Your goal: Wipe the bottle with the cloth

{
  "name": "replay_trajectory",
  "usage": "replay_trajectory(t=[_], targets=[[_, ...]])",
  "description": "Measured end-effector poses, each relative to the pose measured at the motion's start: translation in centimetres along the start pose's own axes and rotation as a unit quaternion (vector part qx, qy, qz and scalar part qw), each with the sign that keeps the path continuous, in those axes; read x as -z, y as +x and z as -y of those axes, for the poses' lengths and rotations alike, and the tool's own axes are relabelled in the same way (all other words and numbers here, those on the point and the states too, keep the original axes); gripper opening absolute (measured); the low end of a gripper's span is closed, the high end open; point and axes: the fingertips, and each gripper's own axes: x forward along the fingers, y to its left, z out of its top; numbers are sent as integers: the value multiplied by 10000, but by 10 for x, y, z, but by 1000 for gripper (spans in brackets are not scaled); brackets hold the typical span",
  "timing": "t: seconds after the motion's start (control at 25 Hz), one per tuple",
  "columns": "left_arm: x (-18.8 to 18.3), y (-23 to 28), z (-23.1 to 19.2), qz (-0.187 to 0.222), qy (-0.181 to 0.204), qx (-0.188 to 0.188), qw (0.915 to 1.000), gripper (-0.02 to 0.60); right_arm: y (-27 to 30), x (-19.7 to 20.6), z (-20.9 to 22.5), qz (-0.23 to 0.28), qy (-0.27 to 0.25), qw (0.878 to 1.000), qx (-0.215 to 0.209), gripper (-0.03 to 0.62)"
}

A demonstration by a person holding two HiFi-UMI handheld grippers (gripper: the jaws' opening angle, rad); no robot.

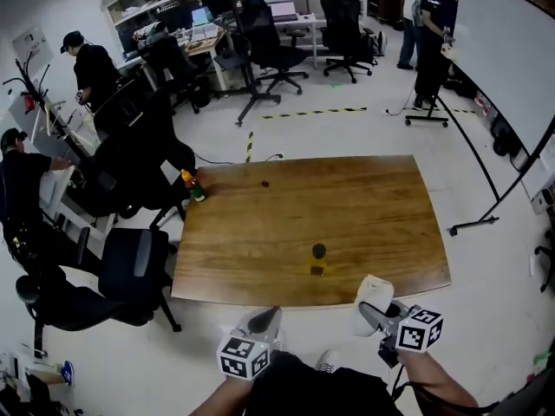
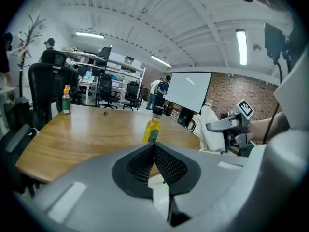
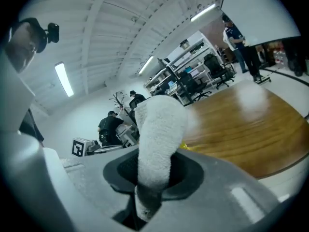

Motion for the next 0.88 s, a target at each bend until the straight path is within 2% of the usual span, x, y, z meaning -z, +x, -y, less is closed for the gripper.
replay_trajectory(t=[0.16,0.28,0.4,0.48,0.68,0.76,0.88], targets=[[0,-49,-7,-166,-68,120,9998,17,13,-2,-36,-181,-324,9989,-289,73],[-4,-72,-3,-246,295,41,9993,17,5,1,-58,-152,-350,9987,-340,72],[-13,-86,12,-117,594,202,9980,17,-6,16,-79,-138,-413,9988,-245,72],[-18,-94,15,70,426,347,9985,17,-14,26,-92,-58,-455,9989,-90,72],[-15,-123,7,441,-409,669,9959,17,-35,55,-125,331,-393,9979,407,72],[-4,-132,4,455,-686,843,9930,17,-44,70,-139,478,-394,9964,581,72],[11,-138,4,298,-739,985,9919,17,-57,93,-157,558,-329,9949,772,72]])
